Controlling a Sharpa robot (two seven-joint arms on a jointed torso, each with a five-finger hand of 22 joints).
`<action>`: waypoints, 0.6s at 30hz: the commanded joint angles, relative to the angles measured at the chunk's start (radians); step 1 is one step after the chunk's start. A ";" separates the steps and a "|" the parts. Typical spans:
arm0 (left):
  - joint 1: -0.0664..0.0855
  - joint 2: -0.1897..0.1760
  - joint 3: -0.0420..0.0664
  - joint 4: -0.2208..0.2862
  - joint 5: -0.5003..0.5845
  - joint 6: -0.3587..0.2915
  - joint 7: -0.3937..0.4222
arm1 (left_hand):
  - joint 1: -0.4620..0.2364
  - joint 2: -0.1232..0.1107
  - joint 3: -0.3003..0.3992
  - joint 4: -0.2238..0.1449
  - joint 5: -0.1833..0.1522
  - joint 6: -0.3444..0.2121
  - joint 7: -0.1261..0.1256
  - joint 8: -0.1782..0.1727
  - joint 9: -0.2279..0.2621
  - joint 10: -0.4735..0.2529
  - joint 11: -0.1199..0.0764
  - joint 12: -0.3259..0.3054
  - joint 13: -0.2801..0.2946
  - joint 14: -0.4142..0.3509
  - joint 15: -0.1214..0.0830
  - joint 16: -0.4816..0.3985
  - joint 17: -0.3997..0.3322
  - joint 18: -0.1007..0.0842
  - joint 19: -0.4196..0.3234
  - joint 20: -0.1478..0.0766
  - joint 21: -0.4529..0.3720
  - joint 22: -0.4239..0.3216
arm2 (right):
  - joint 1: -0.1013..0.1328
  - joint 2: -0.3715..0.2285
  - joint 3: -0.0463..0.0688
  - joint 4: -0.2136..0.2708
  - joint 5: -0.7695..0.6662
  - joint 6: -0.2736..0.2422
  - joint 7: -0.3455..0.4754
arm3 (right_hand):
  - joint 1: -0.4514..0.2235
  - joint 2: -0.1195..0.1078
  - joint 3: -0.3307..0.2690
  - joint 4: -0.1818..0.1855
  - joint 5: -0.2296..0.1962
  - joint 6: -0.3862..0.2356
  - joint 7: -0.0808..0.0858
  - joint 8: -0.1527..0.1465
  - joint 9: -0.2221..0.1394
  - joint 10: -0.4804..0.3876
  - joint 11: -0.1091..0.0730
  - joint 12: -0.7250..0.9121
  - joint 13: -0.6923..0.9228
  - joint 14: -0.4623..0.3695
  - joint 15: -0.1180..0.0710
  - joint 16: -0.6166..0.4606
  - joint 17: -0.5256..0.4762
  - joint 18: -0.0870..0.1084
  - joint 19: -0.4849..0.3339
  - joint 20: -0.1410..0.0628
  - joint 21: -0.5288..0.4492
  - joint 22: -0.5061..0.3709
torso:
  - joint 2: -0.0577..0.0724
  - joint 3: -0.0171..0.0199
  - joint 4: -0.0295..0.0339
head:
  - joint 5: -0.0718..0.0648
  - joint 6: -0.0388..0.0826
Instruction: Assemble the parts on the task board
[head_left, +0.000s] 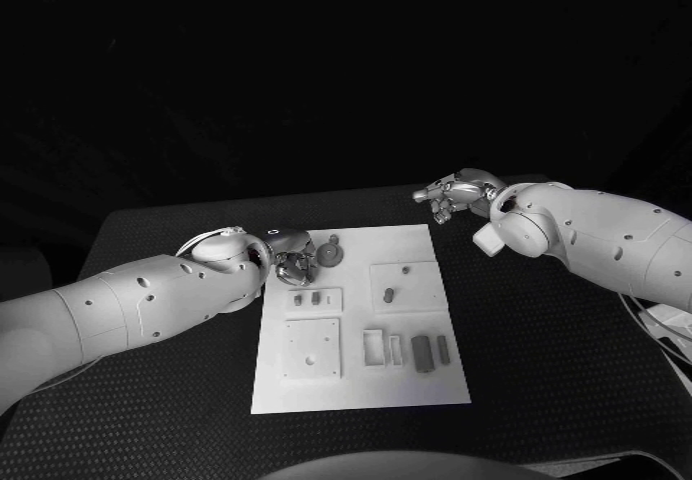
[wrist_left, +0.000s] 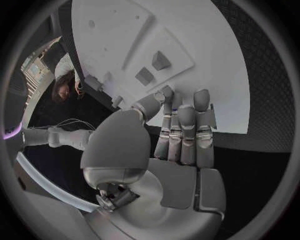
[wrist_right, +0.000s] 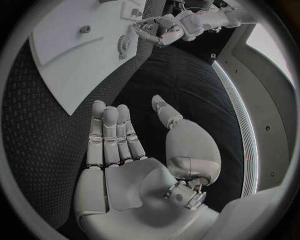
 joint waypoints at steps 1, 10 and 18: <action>-0.006 -0.002 -0.005 0.001 -0.018 0.044 -0.008 | 0.001 0.008 0.005 -0.001 0.003 0.006 0.000 0.004 -0.004 0.008 0.000 0.001 0.000 0.002 -0.003 -0.001 -0.002 0.049 0.000 -0.005 0.005 0.024 | 0.000 0.000 0.000 0.002 -0.001 0.013 0.009 | -0.005 0.008 -0.003 0.001 0.003 -0.001 0.009 0.007 -0.001 0.002 -0.001 0.007 -0.001 0.001 -0.006 -0.004 0.000 0.015 0.002 0.006 -0.005 0.001 | 0.000 -0.0004 0.0002 | 0.000 -0.001; -0.006 -0.003 -0.005 0.002 -0.019 0.030 -0.008 | 0.002 0.009 0.005 -0.001 0.003 0.007 -0.001 0.005 -0.004 0.009 0.000 0.001 0.001 0.002 -0.003 -0.001 -0.002 0.049 0.000 -0.006 0.005 0.024 | 0.000 0.000 0.000 0.002 -0.001 0.014 0.009 | -0.005 0.008 -0.003 0.001 0.003 -0.001 0.009 0.007 -0.001 0.002 -0.001 0.007 -0.002 0.001 -0.006 -0.004 0.000 0.015 0.002 0.006 -0.005 0.001 | 0.000 -0.0005 0.0005 | -0.001 -0.002; -0.006 0.005 -0.005 -0.010 -0.006 0.018 -0.007 | 0.001 0.008 0.004 -0.001 0.003 0.006 0.000 0.004 -0.004 0.008 0.000 0.000 0.001 0.003 -0.003 -0.002 -0.002 0.048 0.000 -0.006 0.005 0.024 | 0.000 0.001 0.000 0.002 -0.001 0.012 0.009 | -0.005 0.008 -0.003 0.001 0.003 -0.001 0.009 0.007 -0.001 0.001 -0.001 0.008 -0.002 0.001 -0.006 -0.004 0.000 0.015 0.002 0.006 -0.005 0.002 | 0.000 0.0002 -0.0010 | -0.002 0.000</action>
